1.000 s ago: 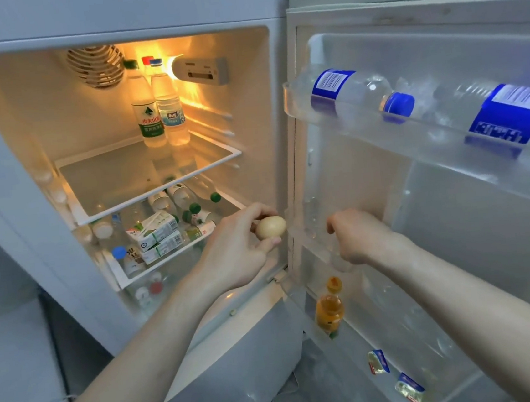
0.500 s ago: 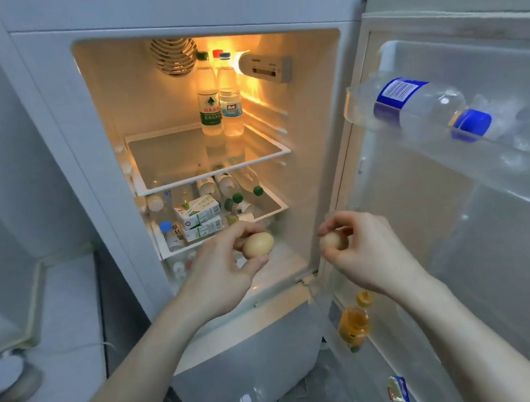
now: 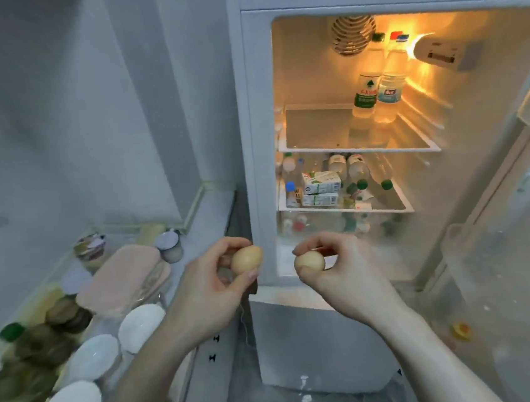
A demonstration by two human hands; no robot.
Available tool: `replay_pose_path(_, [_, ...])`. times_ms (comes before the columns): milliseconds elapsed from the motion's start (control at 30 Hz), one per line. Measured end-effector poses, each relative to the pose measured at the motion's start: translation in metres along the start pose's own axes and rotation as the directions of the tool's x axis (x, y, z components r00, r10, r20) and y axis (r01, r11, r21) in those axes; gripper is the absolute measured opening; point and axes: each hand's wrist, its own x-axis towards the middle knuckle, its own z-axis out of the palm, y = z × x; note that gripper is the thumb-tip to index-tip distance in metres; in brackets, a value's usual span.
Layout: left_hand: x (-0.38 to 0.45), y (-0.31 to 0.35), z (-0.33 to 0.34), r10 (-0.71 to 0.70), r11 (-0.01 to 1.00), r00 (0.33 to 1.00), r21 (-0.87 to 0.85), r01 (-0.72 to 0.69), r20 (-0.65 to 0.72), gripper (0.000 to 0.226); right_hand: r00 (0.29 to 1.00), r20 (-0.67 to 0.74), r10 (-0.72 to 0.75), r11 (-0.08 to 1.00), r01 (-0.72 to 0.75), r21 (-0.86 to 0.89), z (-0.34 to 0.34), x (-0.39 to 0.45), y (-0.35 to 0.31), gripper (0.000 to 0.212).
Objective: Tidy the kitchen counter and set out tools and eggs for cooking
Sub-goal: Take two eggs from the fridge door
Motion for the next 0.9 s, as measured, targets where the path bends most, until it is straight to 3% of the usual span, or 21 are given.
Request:
replay_pose_path(167, [-0.094,-0.005,-0.020,-0.165,0.985,0.968,0.011,0.170,-0.189,0.034,0.968,0.207,-0.144,0.989,0.132,0.068,0.022,-0.030,-0.014,0.018])
replay_pose_path(367, [-0.227,-0.002,-0.039,-0.311,0.937,0.871,0.031,0.348,-0.381,0.033,0.860,0.425,-0.281,0.959,0.236,0.158,0.049,-0.089,-0.039,0.017])
replay_pose_path(600, [-0.365,0.015,-0.055,-0.400,0.872,0.698,-0.012,0.489,-0.594,0.032,0.664,0.626,-0.409,0.913,0.300,0.278,0.084,-0.176,-0.073,0.020])
replay_pose_path(633, [-0.396,0.022,-0.057,-0.414,0.856,0.649,-0.030,0.517,-0.638,0.032,0.603,0.667,-0.438,0.899,0.320,0.300,0.091,-0.199,-0.084,0.020])
replay_pose_path(900, [-0.563,0.049,-0.047,-0.498,0.763,0.382,-0.185,0.619,-0.778,0.035,0.318,0.783,-0.535,0.836,0.335,0.435,0.124,-0.335,-0.118,0.019])
